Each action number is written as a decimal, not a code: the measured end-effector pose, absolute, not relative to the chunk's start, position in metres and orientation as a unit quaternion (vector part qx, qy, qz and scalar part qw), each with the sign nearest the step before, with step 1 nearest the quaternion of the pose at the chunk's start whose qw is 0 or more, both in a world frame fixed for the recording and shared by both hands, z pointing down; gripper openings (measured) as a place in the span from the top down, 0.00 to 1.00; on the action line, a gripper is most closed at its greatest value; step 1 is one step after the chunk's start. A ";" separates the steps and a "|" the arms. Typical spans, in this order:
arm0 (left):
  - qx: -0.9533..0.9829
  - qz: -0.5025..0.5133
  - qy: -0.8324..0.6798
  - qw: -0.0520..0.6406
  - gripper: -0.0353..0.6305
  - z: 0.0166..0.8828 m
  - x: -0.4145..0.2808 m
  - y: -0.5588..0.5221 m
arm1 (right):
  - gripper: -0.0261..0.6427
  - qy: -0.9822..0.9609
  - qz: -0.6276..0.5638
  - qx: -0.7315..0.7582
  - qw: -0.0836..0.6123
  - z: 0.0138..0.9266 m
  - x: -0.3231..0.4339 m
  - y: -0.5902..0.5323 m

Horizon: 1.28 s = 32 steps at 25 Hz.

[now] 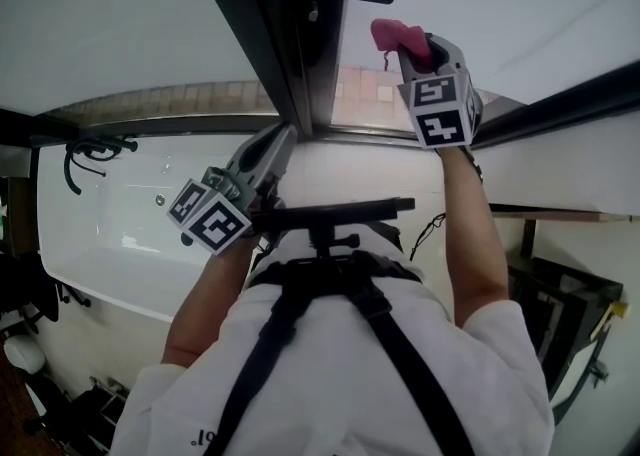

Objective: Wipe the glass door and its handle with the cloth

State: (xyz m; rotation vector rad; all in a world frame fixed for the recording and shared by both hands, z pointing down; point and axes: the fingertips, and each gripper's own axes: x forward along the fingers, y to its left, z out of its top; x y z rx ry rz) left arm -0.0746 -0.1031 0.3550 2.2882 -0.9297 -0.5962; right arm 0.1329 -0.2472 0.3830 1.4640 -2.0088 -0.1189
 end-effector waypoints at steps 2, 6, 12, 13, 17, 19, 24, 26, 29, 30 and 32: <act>0.859 -0.222 -0.351 0.299 0.94 0.358 -0.075 -0.102 | 0.75 -0.772 -0.030 0.551 0.315 0.392 0.127 -0.244; 0.858 -0.219 -0.355 0.301 0.94 0.360 -0.074 -0.097 | 0.75 -0.793 -0.004 0.535 0.293 0.399 0.115 -0.238; 0.848 -0.222 -0.373 0.305 0.94 0.368 -0.079 -0.093 | 0.75 -0.846 0.093 0.496 0.172 0.385 0.075 -0.242; 0.846 -0.223 -0.376 0.306 0.94 0.369 -0.081 -0.093 | 0.75 -0.852 0.115 0.490 0.146 0.382 0.068 -0.245; 0.842 -0.224 -0.385 0.305 0.94 0.370 -0.090 -0.092 | 0.75 -0.859 0.155 0.483 0.064 0.358 0.047 -0.261; 0.839 -0.225 -0.390 0.306 0.94 0.371 -0.093 -0.091 | 0.75 -0.859 0.158 0.485 0.043 0.350 0.039 -0.268; 0.833 -0.227 -0.400 0.306 0.94 0.373 -0.103 -0.089 | 0.75 -0.860 0.157 0.479 0.074 0.372 0.014 -0.276; 0.832 -0.228 -0.402 0.307 0.94 0.374 -0.105 -0.088 | 0.75 -0.860 0.156 0.480 0.082 0.381 0.012 -0.276; 0.831 -0.228 -0.403 0.307 0.94 0.375 -0.107 -0.086 | 0.75 -0.859 0.157 0.479 0.091 0.390 0.011 -0.279; 0.831 -0.227 -0.403 0.307 0.94 0.374 -0.107 -0.085 | 0.75 -0.858 0.159 0.479 0.093 0.392 0.011 -0.279; 0.832 -0.226 -0.403 0.308 0.94 0.374 -0.107 -0.084 | 0.75 -0.858 0.162 0.478 0.094 0.395 0.010 -0.281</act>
